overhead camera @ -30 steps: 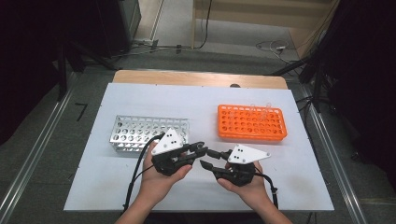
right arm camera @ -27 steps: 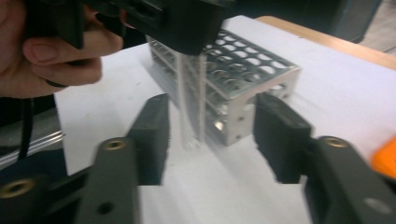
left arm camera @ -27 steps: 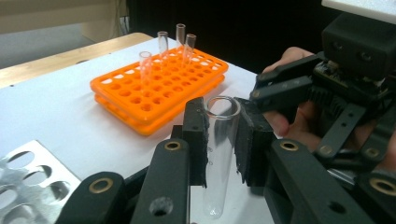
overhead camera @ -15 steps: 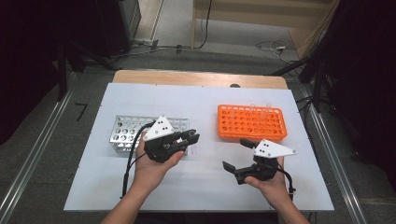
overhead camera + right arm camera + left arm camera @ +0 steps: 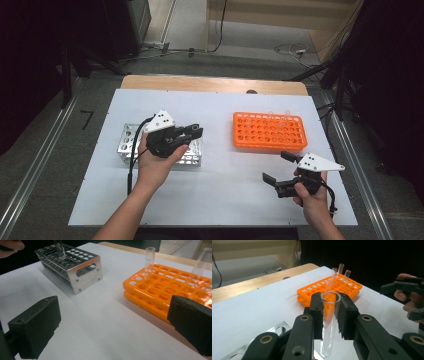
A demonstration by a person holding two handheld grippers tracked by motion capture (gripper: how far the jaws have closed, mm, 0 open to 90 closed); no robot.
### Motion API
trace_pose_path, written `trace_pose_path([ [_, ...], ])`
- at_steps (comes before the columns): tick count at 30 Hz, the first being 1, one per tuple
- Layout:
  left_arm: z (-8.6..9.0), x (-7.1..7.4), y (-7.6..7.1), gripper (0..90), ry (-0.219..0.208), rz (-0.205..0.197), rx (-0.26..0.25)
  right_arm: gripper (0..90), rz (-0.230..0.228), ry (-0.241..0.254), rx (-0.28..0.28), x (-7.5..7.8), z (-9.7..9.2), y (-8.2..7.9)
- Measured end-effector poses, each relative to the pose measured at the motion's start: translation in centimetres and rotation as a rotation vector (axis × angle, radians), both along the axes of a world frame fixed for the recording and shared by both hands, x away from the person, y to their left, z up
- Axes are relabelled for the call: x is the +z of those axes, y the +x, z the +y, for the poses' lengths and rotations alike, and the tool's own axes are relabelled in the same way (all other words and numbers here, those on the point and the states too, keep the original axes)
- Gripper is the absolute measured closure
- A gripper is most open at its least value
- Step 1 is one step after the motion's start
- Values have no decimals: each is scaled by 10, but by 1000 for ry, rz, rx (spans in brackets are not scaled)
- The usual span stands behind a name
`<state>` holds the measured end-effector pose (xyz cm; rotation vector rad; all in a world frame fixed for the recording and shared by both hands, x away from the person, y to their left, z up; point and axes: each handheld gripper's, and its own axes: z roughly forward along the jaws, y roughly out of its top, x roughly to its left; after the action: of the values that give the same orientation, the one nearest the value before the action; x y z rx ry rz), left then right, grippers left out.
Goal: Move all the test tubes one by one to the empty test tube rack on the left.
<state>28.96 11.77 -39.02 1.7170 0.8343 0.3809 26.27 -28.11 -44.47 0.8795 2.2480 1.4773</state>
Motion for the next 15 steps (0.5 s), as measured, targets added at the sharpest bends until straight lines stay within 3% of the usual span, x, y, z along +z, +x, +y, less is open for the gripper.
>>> trace_pose_path([
  [11,6,-2,28,759,13,-2,52,0,22,28,-50,-3,-19,8],
  [15,9,-4,37,759,-6,-1,81,0,19,29,-55,-5,-23,9],
])
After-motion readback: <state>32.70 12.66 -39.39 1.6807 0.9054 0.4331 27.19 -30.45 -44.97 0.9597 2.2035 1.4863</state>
